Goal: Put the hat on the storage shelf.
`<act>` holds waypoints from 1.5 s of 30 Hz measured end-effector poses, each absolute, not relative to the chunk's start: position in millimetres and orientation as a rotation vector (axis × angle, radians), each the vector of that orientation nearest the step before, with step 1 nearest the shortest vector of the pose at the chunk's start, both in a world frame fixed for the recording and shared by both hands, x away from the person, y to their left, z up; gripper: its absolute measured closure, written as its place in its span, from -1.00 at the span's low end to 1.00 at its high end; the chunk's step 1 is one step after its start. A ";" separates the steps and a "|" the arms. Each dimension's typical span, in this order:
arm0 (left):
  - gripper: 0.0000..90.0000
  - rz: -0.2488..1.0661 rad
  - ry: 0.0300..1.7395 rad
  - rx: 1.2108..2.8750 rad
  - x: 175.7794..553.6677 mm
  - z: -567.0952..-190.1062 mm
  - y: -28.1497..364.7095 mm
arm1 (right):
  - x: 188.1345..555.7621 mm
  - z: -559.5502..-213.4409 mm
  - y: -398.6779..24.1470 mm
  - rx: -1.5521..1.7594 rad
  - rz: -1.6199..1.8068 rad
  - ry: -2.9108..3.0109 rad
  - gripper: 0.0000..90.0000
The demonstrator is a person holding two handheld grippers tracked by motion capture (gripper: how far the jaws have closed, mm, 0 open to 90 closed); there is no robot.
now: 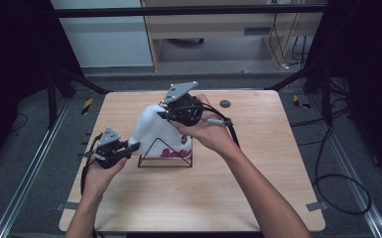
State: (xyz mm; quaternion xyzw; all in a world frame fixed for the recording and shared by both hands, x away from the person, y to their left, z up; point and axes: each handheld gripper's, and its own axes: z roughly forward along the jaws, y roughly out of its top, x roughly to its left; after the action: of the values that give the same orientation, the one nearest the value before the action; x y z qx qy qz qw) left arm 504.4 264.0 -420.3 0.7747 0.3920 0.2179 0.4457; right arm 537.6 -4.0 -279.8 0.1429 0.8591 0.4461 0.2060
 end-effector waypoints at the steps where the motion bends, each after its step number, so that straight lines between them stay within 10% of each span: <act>1: 0.57 0.539 0.973 1.918 504.4 -421.1 263.8 | 537.7 -280.4 -3.6 0.399 1.244 2.395 0.83; 45: 0.32 0.533 1.048 1.888 490.5 -435.9 286.5 | 534.4 -304.6 23.2 0.394 1.139 2.488 0.81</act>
State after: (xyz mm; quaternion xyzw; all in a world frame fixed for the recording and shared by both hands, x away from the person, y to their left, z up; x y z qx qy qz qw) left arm 490.5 286.5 -435.9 0.7610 0.4226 0.2150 0.4428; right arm 534.4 23.2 -304.6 0.1400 0.8841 0.4046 0.1872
